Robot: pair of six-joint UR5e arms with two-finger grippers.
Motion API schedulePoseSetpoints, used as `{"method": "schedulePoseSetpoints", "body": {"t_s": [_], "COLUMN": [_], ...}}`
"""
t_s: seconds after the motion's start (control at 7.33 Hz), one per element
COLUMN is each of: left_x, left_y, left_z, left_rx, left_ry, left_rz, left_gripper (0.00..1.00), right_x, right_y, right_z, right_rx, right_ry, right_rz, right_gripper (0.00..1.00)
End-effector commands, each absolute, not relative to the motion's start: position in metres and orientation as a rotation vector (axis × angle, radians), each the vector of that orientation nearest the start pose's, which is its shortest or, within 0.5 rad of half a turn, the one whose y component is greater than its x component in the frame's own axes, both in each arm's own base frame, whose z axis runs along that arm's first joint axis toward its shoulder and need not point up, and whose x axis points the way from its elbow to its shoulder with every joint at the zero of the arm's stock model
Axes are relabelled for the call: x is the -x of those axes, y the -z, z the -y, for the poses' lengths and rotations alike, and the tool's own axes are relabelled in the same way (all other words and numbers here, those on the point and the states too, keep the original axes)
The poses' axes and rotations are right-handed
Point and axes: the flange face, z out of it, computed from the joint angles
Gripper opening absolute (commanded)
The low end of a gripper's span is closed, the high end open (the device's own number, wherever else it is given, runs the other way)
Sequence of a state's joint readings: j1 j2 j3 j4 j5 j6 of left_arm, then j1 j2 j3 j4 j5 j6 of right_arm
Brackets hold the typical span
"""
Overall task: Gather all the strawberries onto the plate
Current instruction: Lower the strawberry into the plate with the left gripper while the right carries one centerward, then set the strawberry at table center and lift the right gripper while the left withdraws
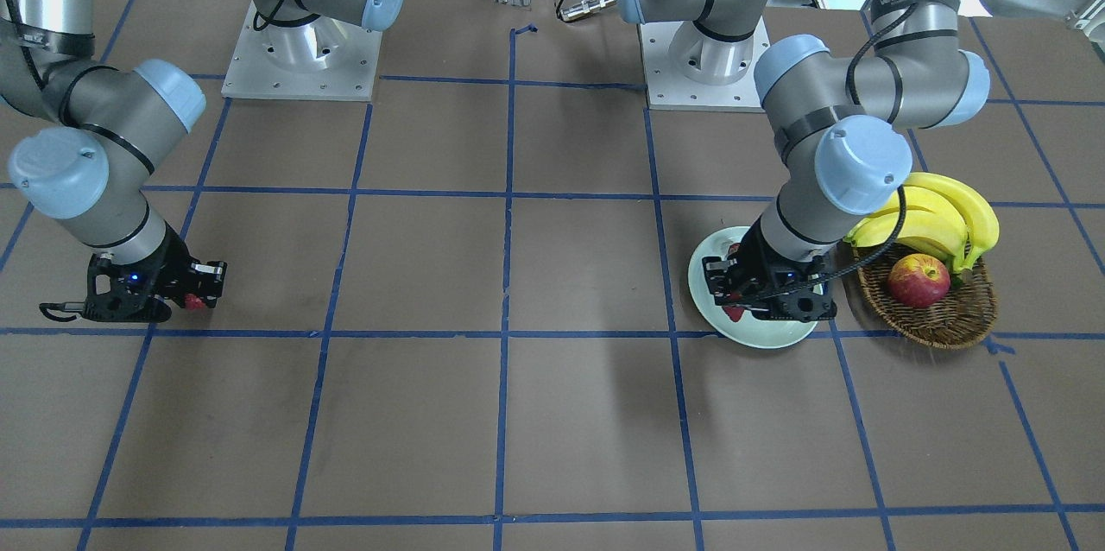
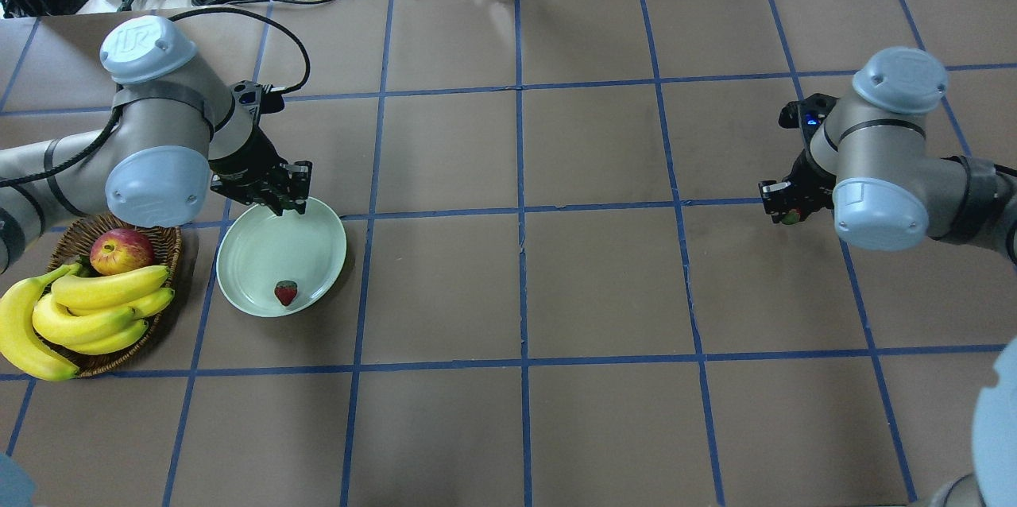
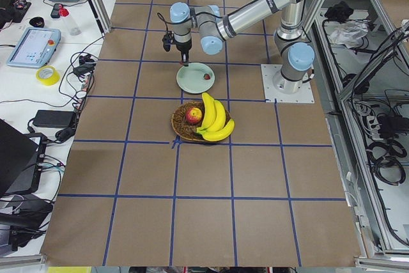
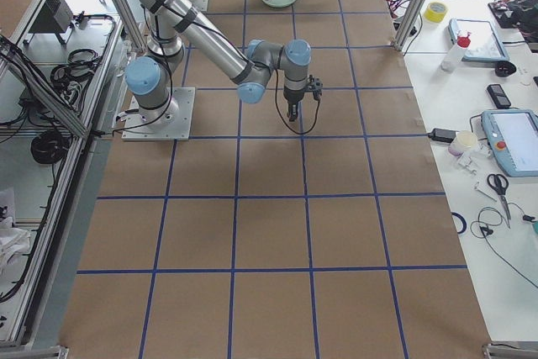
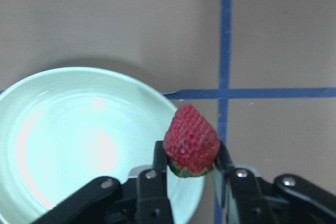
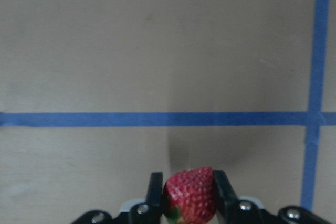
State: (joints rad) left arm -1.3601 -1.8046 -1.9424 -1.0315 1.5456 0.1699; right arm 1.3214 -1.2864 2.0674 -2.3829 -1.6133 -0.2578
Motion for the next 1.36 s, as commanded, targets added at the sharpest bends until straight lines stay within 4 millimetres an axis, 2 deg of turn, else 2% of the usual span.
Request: {"method": "schedulePoseSetpoints", "body": {"t_s": [0.0,0.14,0.27,0.41,0.55,0.68,0.82,0.95,1.09,1.23], "left_x": [0.0,-0.002,-0.003,-0.005,-0.001,0.001,0.002,0.005,0.014,0.028], "left_y": [-0.217,-0.216,-0.218,-0.223,-0.25,-0.29,-0.314,-0.324,-0.326,-0.329], "left_z": [0.507,0.51,0.513,0.513,0.527,0.537,0.538,0.536,0.534,0.533], "left_rx": [0.026,0.026,0.035,0.039,0.028,0.048,0.06,0.097,0.083,0.067], "left_ry": [-0.208,-0.203,-0.187,-0.181,-0.092,-0.135,-0.224,-0.212,-0.212,-0.206], "left_rz": [-3.186,-3.187,-3.198,-3.188,-3.176,-3.186,-3.2,-3.202,-3.198,-3.188], "left_gripper": [0.05,0.52,1.0,1.0,1.0,1.0,1.0,1.0,1.0,1.0], "right_x": [-0.099,-0.141,-0.194,-0.247,-0.305,-0.35,-0.383,-0.413,-0.436,-0.444], "right_y": [-0.204,-0.199,-0.195,-0.184,-0.191,-0.199,-0.2,-0.196,-0.193,-0.186], "right_z": [0.507,0.498,0.481,0.463,0.458,0.452,0.449,0.448,0.452,0.457], "right_rx": [-0.05,-0.21,-0.31,-0.248,-0.276,-0.269,-0.271,-0.301,-0.304,-0.298], "right_ry": [0.065,0.058,0.05,0.025,0.042,0.001,-0.01,-0.038,-0.032,-0.045], "right_rz": [-3.188,-3.162,-3.147,-3.156,-3.104,-3.102,-3.073,-3.032,-3.021,-3.015], "right_gripper": [0.26,0.26,0.26,0.26,0.27,0.27,0.27,0.26,0.26,0.29]}}
